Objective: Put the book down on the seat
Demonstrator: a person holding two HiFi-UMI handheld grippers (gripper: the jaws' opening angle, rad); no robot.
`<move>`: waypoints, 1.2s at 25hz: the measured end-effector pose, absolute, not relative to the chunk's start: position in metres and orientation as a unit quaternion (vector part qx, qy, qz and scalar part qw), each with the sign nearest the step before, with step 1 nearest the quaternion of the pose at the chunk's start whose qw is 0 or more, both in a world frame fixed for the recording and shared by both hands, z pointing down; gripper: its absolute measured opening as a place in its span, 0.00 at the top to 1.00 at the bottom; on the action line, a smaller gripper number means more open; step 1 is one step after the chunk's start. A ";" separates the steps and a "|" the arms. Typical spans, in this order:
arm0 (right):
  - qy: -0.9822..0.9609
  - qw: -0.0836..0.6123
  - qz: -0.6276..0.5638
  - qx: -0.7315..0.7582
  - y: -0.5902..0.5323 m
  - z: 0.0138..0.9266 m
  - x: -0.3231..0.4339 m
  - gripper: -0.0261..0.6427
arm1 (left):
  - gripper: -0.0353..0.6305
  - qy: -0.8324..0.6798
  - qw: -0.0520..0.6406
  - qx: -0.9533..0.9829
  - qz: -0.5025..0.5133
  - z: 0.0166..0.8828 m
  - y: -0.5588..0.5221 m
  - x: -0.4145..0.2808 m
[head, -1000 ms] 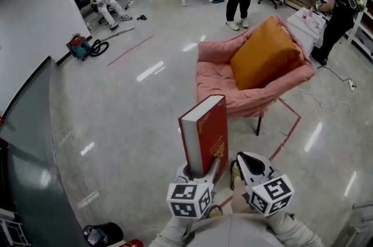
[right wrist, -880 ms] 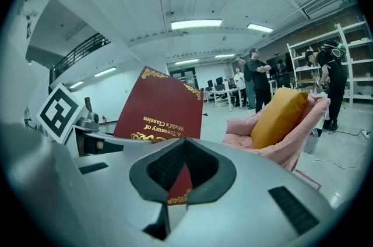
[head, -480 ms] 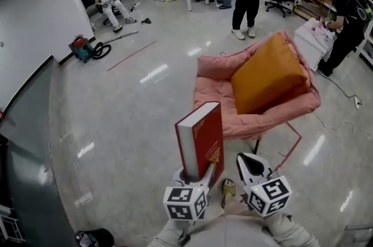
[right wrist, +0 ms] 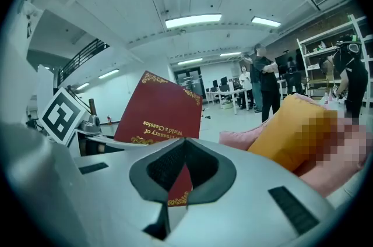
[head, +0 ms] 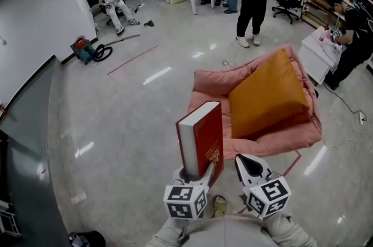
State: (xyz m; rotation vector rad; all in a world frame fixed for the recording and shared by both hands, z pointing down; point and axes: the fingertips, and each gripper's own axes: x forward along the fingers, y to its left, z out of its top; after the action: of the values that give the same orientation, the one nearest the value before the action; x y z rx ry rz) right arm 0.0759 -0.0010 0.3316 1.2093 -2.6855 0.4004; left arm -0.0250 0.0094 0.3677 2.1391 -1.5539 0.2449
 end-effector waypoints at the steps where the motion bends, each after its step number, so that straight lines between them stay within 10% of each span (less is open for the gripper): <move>1: -0.901 0.083 0.135 0.404 -0.009 0.332 0.080 0.95 | 0.58 -0.569 0.244 0.780 0.088 0.369 0.001 -0.022; 30: -0.877 0.143 0.195 0.414 -0.184 0.404 0.075 0.95 | 0.58 -0.545 0.314 0.762 0.157 0.440 -0.187 -0.034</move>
State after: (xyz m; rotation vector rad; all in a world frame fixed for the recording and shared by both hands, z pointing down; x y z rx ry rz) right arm 0.0755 -0.1836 0.4039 1.1952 -2.5299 0.5634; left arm -0.0341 -0.1872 0.4403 2.0079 -1.4364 0.4149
